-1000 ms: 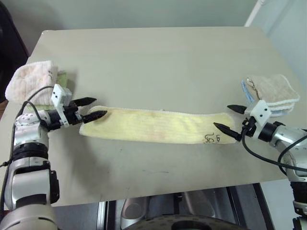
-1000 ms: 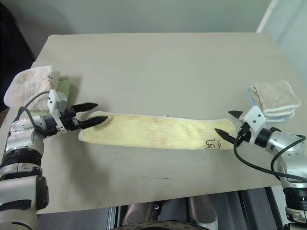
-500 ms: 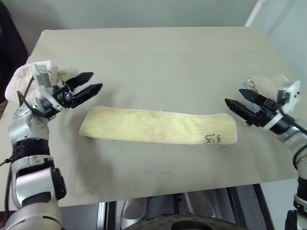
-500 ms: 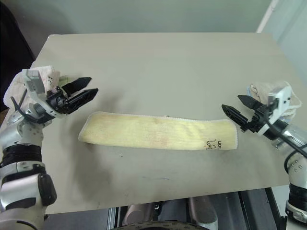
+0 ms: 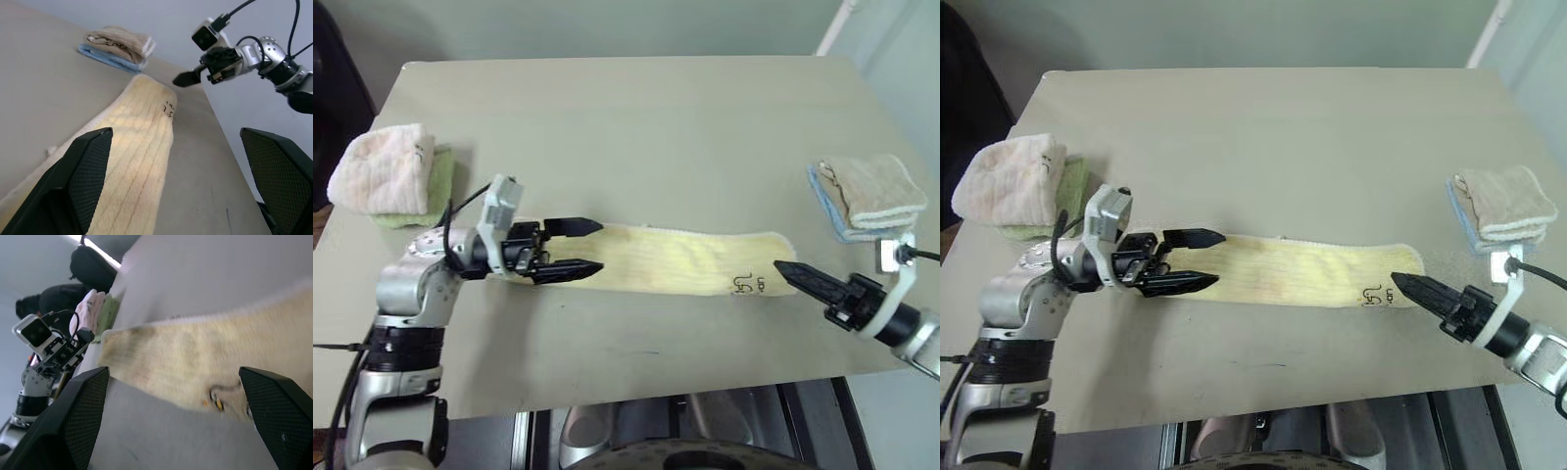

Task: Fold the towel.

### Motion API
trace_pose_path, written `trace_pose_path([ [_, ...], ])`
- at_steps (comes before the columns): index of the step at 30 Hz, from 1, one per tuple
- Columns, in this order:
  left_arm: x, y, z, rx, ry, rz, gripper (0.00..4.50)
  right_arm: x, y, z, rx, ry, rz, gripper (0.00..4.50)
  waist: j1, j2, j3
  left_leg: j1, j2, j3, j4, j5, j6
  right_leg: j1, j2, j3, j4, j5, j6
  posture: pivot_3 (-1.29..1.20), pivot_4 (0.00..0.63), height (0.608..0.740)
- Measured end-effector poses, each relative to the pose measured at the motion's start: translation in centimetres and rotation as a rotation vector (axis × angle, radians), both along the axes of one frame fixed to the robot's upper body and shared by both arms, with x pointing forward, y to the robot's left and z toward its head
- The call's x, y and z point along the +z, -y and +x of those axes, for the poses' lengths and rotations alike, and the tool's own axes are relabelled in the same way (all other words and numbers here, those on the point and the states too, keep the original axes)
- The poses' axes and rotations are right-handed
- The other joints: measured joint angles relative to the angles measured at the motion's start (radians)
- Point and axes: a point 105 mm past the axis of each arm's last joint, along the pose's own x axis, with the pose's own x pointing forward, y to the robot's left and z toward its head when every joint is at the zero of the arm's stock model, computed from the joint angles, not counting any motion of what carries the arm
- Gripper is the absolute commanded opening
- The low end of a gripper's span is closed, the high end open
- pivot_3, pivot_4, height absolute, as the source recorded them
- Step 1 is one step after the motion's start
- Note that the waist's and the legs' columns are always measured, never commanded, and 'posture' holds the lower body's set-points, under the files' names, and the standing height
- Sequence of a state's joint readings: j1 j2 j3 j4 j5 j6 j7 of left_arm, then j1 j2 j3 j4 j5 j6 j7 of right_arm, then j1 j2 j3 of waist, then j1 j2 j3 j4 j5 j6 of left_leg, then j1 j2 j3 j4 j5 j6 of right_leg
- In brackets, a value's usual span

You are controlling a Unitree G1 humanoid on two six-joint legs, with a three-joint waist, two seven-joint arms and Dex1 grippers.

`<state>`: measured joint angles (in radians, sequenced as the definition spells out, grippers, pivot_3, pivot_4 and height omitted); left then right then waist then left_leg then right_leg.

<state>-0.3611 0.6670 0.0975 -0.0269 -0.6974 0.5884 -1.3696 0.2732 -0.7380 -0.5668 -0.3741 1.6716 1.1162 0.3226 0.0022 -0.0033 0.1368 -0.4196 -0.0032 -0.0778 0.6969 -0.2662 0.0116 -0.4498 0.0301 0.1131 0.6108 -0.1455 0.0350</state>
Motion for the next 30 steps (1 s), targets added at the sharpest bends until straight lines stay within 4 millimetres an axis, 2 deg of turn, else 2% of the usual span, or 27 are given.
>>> trace_pose_path([
  [3,-0.6,0.6,0.0,-0.013,-0.004,0.007,4.5,-0.8,0.1,-1.0,-0.012,-0.103,0.055,4.48,0.0,0.0,0.0,0.0,0.0,0.0,0.0,-0.002,0.0,0.0,0.0,0.0,-0.001,-0.002,0.001,0.0,0.15,0.74],
  [6,-2.1,1.2,-0.7,-0.043,-0.011,0.055,4.5,-1.9,-0.2,-1.6,-0.034,-0.196,0.122,4.48,-0.004,0.001,0.0,0.0,0.0,0.0,0.0,-0.006,0.0,0.0,0.0,0.0,-0.001,-0.004,0.002,0.0,0.15,0.74],
  [10,-3.1,1.7,-1.1,-0.079,0.016,0.101,4.5,-2.9,-0.2,-1.4,-0.075,-0.254,0.121,4.48,-0.003,0.001,0.0,0.0,0.0,0.0,0.001,-0.008,0.002,0.0,0.0,0.0,-0.001,-0.007,0.002,0.0,0.15,0.74],
  [21,-3.5,2.4,-1.1,-0.098,0.065,0.135,4.5,-4.4,0.4,0.1,-0.162,-0.324,0.128,4.48,-0.002,0.001,-0.001,0.0,0.0,0.001,0.001,-0.013,0.005,0.001,0.0,0.0,-0.001,-0.005,-0.004,0.0,0.15,0.74],
  [28,-3.8,2.5,-1.8,-0.105,0.067,0.138,4.5,-4.7,0.5,0.5,-0.188,-0.338,0.169,4.48,-0.004,0.0,-0.001,0.002,0.0,0.001,0.003,-0.013,0.006,0.003,0.0,0.001,-0.001,-0.006,-0.001,0.0,0.15,0.74],
  [30,-3.9,2.5,-1.9,-0.103,0.064,0.138,4.5,-4.7,0.6,0.7,-0.196,-0.34,0.174,4.48,-0.003,0.0,-0.001,0.002,0.0,0.001,0.003,-0.013,0.007,0.004,0.0,0.001,-0.001,-0.009,0.003,0.0,0.15,0.74],
])
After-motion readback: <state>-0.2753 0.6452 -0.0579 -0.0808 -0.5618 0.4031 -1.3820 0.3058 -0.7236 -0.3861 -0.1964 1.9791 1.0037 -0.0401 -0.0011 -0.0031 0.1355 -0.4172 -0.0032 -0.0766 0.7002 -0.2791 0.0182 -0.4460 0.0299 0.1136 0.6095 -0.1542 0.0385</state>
